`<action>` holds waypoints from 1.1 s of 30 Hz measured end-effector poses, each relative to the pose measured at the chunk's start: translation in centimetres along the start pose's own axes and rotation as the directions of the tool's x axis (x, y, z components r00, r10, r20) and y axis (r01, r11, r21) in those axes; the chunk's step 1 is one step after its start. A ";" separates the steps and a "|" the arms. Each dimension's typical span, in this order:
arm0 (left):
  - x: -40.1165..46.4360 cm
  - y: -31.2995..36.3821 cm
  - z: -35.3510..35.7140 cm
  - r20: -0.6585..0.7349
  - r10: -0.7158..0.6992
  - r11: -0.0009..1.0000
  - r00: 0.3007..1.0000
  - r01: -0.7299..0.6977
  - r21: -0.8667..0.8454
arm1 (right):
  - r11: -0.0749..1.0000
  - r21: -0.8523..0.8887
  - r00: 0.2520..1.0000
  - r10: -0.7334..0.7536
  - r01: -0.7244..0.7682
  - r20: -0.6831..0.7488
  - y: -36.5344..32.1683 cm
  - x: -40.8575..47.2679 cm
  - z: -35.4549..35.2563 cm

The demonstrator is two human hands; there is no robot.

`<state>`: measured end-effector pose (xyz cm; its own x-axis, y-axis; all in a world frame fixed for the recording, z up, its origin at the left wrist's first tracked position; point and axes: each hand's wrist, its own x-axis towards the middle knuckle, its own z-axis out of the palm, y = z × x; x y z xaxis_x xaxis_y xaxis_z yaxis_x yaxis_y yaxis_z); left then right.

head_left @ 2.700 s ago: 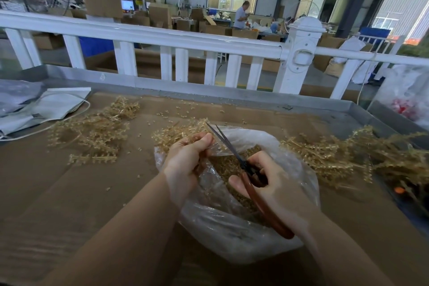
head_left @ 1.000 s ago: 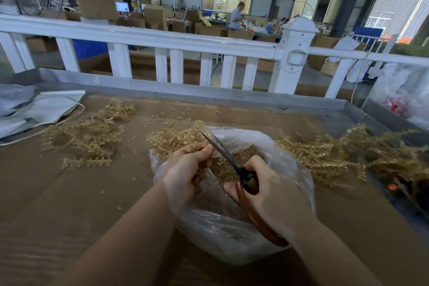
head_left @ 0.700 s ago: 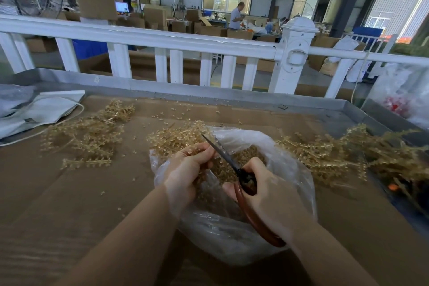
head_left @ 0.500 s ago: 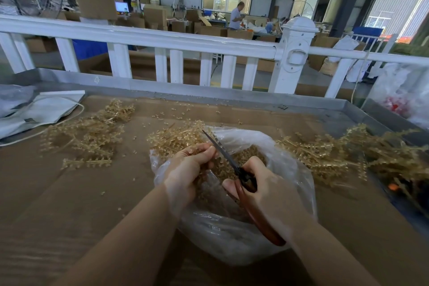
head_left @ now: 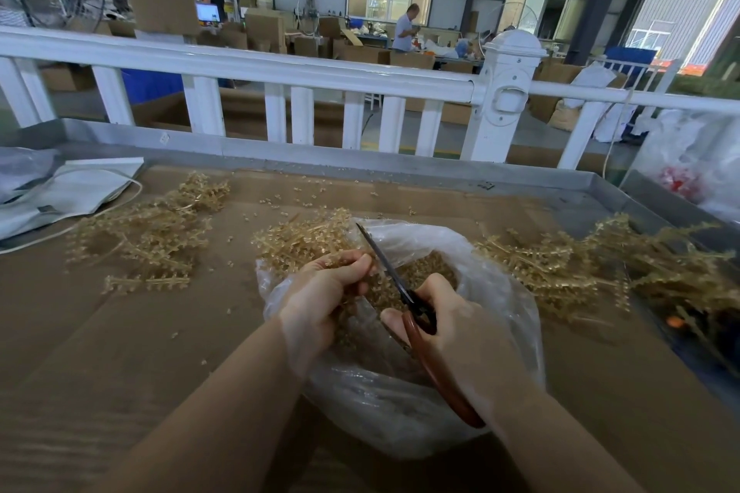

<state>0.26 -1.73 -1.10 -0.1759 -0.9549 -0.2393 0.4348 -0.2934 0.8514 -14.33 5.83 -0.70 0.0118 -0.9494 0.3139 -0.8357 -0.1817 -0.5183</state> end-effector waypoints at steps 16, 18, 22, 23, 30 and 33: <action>0.3 -0.4 -0.5 0.072 0.006 0.998 0.997 -0.011 0.062 | 0.995 0.091 0.999 0.044 -0.044 -0.008 -0.3 0.1 0.2; 0.4 -0.5 -0.6 0.098 -0.022 0.995 0.995 0.013 0.094 | 0.990 0.131 0.998 0.060 -0.060 0.000 -0.4 0.3 0.2; 0.4 -0.5 -0.6 0.109 -0.044 0.994 0.993 0.033 0.108 | 0.989 0.130 0.997 0.066 -0.072 0.044 -0.6 0.7 0.0; 0.4 -0.5 -0.6 0.112 -0.047 0.993 0.993 0.034 0.112 | 0.989 0.126 0.997 0.069 -0.074 0.045 -0.6 0.8 0.0; 0.4 -0.5 -0.7 0.123 -0.062 0.990 0.990 0.046 0.133 | 0.996 0.077 0.998 0.051 -0.054 0.040 -0.5 0.9 0.4; 0.6 -0.5 -0.8 0.124 -0.059 0.990 0.991 0.043 0.133 | 0.995 0.082 0.998 0.057 -0.060 0.040 -0.4 1.0 0.4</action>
<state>0.63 -2.14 -2.03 -0.3091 -0.9228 -0.2298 0.3057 -0.3253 0.8948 -13.75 4.85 -0.46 -0.0143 -0.9676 0.2520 -0.7869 -0.1445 -0.5999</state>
